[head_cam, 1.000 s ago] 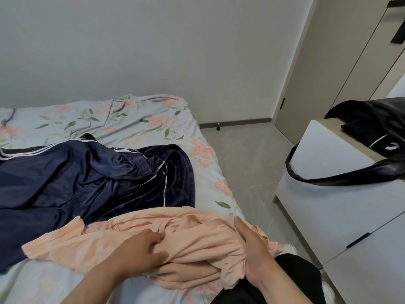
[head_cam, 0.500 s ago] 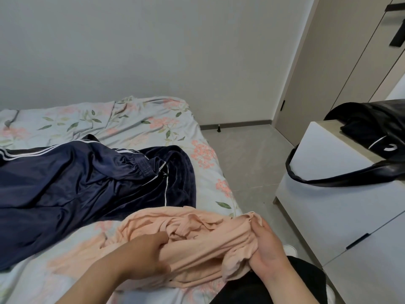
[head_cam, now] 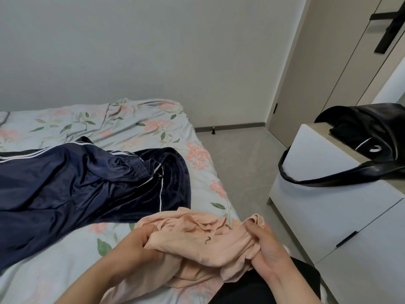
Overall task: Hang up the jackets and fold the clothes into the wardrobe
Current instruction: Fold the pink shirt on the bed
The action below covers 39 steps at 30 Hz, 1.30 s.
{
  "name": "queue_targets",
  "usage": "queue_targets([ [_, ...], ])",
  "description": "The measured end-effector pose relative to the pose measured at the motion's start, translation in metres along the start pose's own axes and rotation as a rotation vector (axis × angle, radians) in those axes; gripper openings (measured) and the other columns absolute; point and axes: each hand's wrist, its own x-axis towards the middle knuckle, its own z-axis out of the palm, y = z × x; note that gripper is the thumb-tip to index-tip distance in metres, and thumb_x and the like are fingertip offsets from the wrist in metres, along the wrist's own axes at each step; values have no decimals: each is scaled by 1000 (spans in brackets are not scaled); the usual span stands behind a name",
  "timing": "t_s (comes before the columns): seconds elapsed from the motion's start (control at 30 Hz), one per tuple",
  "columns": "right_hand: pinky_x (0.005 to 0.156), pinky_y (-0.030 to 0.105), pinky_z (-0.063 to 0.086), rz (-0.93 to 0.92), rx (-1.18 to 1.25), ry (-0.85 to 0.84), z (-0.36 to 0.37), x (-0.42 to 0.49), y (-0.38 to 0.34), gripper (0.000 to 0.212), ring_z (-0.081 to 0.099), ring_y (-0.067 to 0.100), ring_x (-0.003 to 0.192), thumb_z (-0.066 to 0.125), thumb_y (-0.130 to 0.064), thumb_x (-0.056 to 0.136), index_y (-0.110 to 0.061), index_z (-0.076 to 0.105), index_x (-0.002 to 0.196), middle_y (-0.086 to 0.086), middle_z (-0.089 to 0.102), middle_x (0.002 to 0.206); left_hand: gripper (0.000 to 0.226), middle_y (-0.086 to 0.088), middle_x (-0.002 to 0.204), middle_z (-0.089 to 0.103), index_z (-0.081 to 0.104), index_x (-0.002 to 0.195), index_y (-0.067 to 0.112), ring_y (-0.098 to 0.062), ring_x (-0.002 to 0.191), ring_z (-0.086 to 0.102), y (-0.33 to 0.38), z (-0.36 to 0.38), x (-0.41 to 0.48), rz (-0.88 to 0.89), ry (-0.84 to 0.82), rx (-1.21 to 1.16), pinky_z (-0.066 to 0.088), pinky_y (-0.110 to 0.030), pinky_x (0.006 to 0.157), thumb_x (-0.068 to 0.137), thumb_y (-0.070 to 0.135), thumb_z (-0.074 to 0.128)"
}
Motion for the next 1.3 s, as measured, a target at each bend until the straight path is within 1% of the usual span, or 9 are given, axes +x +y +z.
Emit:
queue_targets([
  [0.2, 57, 38, 55, -38, 73, -22, -8, 4, 0, 24, 65, 29, 60, 43, 10, 65, -7, 60, 62, 18, 58, 66, 31, -17, 110, 69, 51, 67, 9, -33, 90, 66, 13, -18, -2, 134, -96, -479, 53, -33, 63, 60, -2, 80],
  [0.27, 57, 40, 55, -36, 99, -17, -7, 2, 0, 25, 65, 31, 59, 38, 3, 68, -4, 61, 62, 19, 59, 66, 33, -18, 96, 67, 49, 64, 9, -31, 79, 62, 20, -25, -7, 141, -90, -490, 49, -31, 60, 57, -3, 79],
  [0.37, 67, 45, 54, -27, 145, 16, -8, 2, -2, 31, 65, 37, 62, 41, -15, 71, 1, 67, 65, 22, 63, 70, 26, -5, 70, 56, 55, 60, 19, -15, 64, 51, 35, -29, -19, 127, -171, -166, 41, -23, 56, 56, 5, 76],
  [0.47, 76, 46, 53, -17, 125, 58, -11, 5, -1, 45, 65, 35, 61, 45, -31, 79, 4, 70, 67, 22, 64, 73, 8, 15, 94, 69, 61, 67, 23, -4, 88, 64, 31, -10, -25, 105, -397, 424, 49, -22, 81, 65, 21, 69],
  [0.57, 67, 41, 59, 65, -9, 35, -7, 6, 1, 56, 71, 36, 70, 51, -42, 89, 1, 70, 60, 25, 70, 77, 29, 21, 86, 68, 63, 67, 20, 3, 79, 63, 16, 23, -33, -162, -494, 472, 44, -17, 79, 75, 48, 62],
  [0.67, 68, 37, 58, 158, -270, -109, 7, -2, 4, 32, 73, 33, 79, 77, -26, 59, -2, 79, 79, 23, 74, 89, 42, 6, 53, 47, 49, 53, 20, -1, 54, 47, -6, 39, -26, -213, -239, 485, 38, -22, 61, 82, 47, 61],
  [0.87, 101, 46, 47, 108, -326, -79, 5, -5, 10, 35, 67, 34, 110, 67, -31, 86, -5, 74, 109, 21, 70, 114, 23, 22, 92, 52, 51, 87, 35, -1, 83, 53, -7, 59, -8, 98, 4, 912, 43, -15, 70, 74, 53, 55],
  [1.03, 73, 36, 53, 41, -345, 22, 6, -10, 13, 24, 67, 29, 81, 51, -4, 75, -14, 71, 68, 15, 71, 82, 82, 36, 126, 35, 30, 141, 48, 8, 114, 43, 19, 93, 28, 210, -142, 657, 41, -16, 95, 70, 43, 70],
  [1.3, 72, 35, 60, -192, -489, 223, 4, -16, 13, 17, 74, 21, 86, 71, -6, 86, -22, 76, 92, 5, 77, 91, 60, 18, 90, 66, 57, 115, 47, 3, 77, 60, 42, 143, 51, 135, -264, 123, 47, -16, 68, 63, 20, 67],
])
